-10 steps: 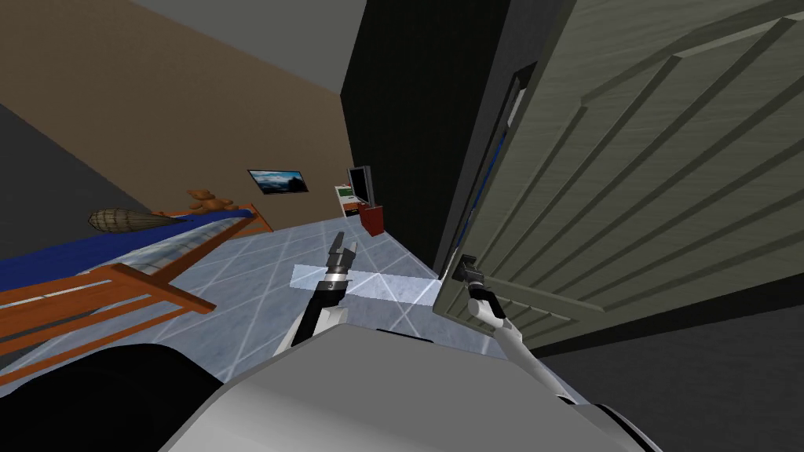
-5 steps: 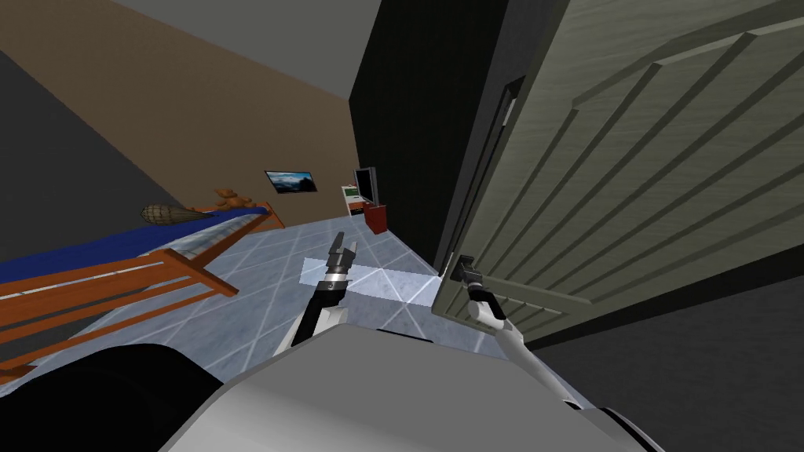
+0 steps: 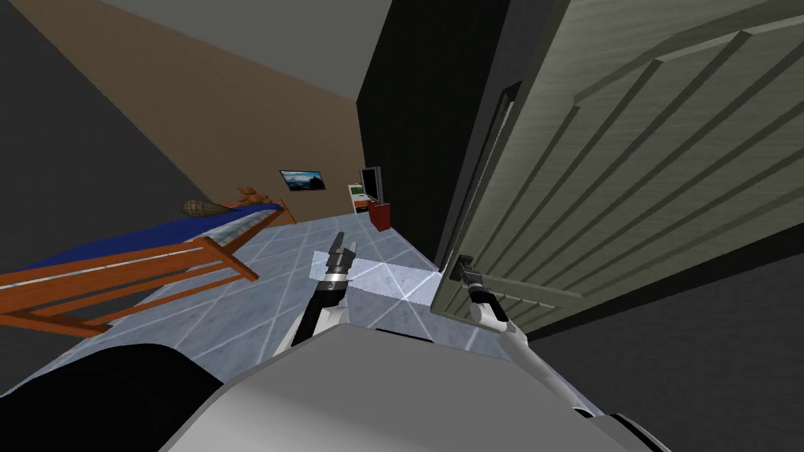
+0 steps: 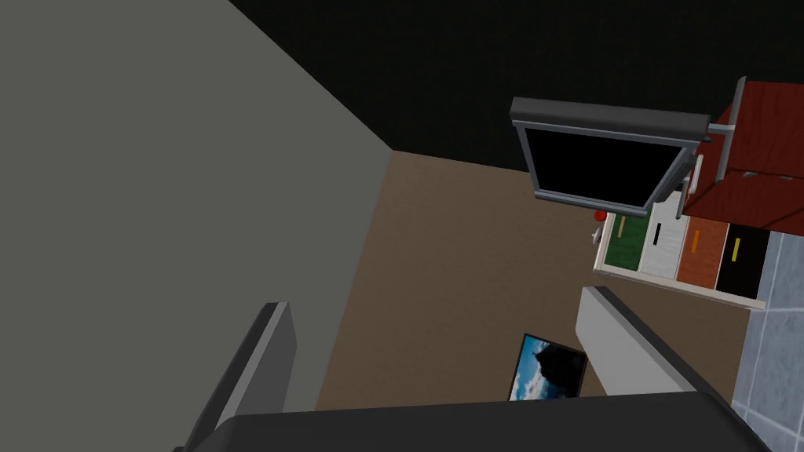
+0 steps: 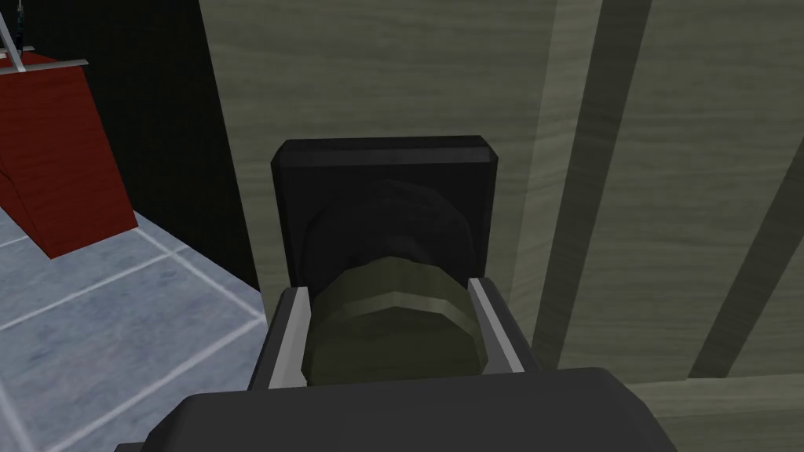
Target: Pull the door open
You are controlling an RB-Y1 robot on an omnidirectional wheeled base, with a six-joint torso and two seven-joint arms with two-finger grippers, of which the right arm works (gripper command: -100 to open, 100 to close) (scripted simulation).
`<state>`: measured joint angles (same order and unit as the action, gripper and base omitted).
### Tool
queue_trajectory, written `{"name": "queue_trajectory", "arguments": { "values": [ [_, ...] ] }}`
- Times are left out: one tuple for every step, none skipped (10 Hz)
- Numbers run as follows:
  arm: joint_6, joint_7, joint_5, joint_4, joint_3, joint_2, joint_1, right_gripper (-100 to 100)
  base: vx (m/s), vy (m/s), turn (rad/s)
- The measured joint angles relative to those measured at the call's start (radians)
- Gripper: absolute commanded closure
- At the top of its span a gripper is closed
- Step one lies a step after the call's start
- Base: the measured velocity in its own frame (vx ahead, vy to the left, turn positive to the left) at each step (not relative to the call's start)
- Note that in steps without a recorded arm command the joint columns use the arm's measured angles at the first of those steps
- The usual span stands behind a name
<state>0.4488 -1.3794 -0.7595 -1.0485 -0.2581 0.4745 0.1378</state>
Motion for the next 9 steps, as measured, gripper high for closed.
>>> {"name": "queue_trajectory", "arguments": {
  "values": [
    [0.006,-0.015,0.002,0.003,-0.018,0.009,0.001,100,-0.215,-0.088,0.086],
    [0.011,-0.028,0.004,-0.003,-0.033,0.019,-0.003,100,-0.218,-0.092,0.099],
    [0.015,-0.039,0.005,-0.011,-0.048,0.029,-0.007,100,-0.194,-0.097,0.094],
    [0.013,-0.045,0.005,-0.027,-0.058,0.036,-0.015,100,-0.171,-0.089,0.07],
    [0.016,-0.054,0.007,-0.03,-0.071,0.044,-0.017,100,-0.075,-0.036,0.029],
    [0.015,-0.057,0.007,-0.029,-0.076,0.043,-0.019,100,-0.118,-0.058,0.081],
    [0.018,-0.064,0.008,-0.031,-0.084,0.051,-0.021,100,-0.182,-0.078,0.115],
    [0.024,-0.076,0.01,-0.034,-0.094,0.062,-0.02,100,-0.184,-0.104,0.098],
    [0.028,-0.085,0.012,-0.042,-0.105,0.071,-0.022,100,-0.215,-0.106,0.111]
  ]
}}
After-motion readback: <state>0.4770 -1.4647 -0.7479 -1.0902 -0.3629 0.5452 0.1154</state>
